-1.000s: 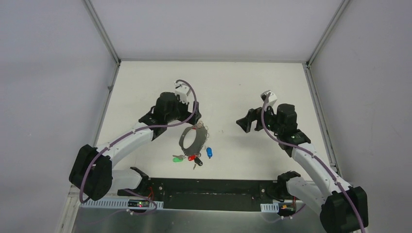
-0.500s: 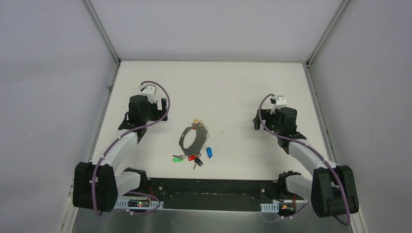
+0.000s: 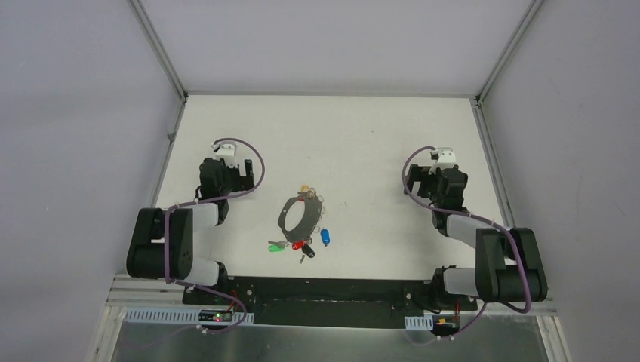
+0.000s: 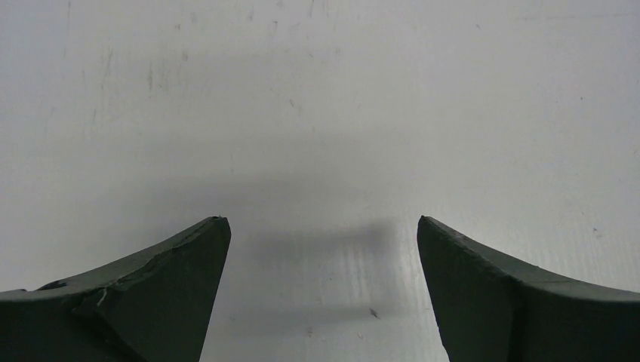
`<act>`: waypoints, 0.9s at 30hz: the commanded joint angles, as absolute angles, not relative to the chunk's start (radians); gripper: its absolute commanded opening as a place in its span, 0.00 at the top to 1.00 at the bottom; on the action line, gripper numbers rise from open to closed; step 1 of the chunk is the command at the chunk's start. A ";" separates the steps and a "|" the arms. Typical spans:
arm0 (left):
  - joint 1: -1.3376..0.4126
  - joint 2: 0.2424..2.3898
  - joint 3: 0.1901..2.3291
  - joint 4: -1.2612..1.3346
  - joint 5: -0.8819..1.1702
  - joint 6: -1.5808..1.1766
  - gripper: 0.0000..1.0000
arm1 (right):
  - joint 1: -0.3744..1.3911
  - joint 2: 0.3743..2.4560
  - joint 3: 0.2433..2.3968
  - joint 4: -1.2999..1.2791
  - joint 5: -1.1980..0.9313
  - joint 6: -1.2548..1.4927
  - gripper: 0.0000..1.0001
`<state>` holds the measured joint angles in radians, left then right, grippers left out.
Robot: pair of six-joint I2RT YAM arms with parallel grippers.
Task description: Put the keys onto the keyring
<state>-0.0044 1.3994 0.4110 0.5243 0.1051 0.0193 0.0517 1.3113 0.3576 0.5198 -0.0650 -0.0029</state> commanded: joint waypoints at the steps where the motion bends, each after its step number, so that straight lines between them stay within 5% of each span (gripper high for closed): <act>1: 0.024 1.500 0.327 0.909 0.137 0.032 0.01 | 0.026 1.332 0.367 0.661 -0.105 -0.014 0.00; 27: 0.022 1.497 0.374 0.810 0.188 0.058 0.01 | -0.022 1.534 0.363 0.873 -0.057 0.028 0.00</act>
<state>0.0208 1.4933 0.3508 0.7635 0.1631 0.0448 -0.0181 1.5368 0.3531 0.8093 -0.0650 0.0151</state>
